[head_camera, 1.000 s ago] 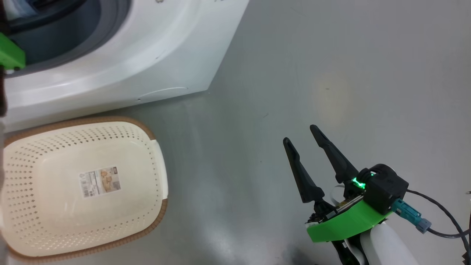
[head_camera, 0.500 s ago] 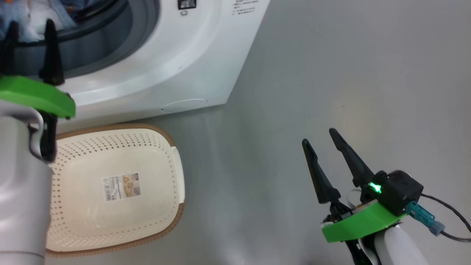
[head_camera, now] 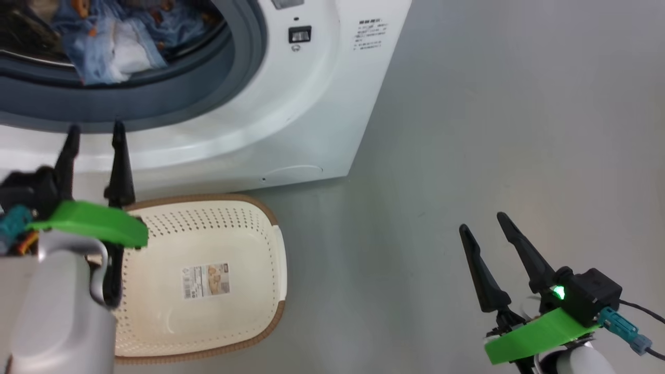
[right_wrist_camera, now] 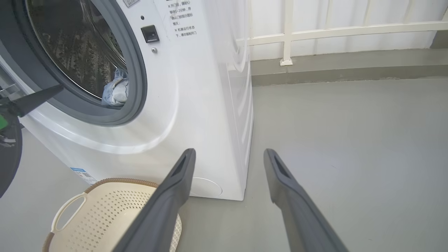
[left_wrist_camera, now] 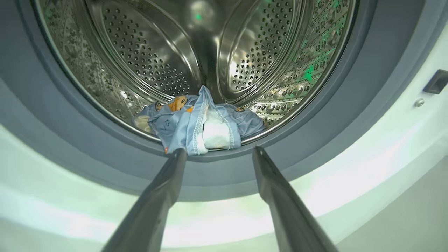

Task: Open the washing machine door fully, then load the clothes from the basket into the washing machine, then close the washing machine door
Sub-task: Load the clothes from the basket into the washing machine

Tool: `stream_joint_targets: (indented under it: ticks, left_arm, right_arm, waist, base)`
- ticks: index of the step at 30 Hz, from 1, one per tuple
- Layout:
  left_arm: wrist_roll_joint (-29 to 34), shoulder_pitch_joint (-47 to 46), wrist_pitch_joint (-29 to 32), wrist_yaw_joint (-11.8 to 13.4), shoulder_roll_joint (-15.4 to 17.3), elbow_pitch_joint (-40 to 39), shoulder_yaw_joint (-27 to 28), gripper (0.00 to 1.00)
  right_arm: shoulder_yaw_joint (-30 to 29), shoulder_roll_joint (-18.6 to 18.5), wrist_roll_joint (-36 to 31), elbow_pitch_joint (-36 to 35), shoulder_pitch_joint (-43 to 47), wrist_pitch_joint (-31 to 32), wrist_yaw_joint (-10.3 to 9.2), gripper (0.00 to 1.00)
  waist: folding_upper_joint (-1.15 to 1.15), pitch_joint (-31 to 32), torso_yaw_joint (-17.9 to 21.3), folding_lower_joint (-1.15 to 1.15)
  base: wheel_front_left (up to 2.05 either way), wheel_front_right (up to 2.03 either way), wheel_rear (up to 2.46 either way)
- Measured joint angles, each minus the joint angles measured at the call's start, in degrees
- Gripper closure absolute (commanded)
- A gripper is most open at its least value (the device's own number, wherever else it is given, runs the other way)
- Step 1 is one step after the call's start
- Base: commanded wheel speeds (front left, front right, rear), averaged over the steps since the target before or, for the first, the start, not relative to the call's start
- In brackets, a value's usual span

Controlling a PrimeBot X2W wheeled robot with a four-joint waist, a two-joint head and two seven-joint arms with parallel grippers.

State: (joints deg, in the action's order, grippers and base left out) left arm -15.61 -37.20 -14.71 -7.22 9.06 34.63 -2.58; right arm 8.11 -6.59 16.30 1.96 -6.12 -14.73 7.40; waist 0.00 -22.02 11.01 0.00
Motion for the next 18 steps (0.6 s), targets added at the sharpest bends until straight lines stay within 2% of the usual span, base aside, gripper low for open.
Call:
stream_joint_targets:
  ticks: [9,18]
  left_arm:
    - [2.55,9.0,0.0,-0.02,-2.11,-2.83,1.76,0.0]
    - [2.99,17.38,0.0,-0.07,-2.45,-5.83,3.34,0.0]
  right_arm:
    - [-1.6,-2.45,1.24,0.85,3.63,0.0,0.0,0.0]
    - [-2.29,-4.16,2.12,1.71,6.88,0.0,0.0,0.0]
  waist:
    - [0.0,5.16,-1.86,0.0]
    - [0.0,9.71,-3.01,0.0]
  base:
    - [0.0,0.0,0.0]
    - [0.0,0.0,0.0]
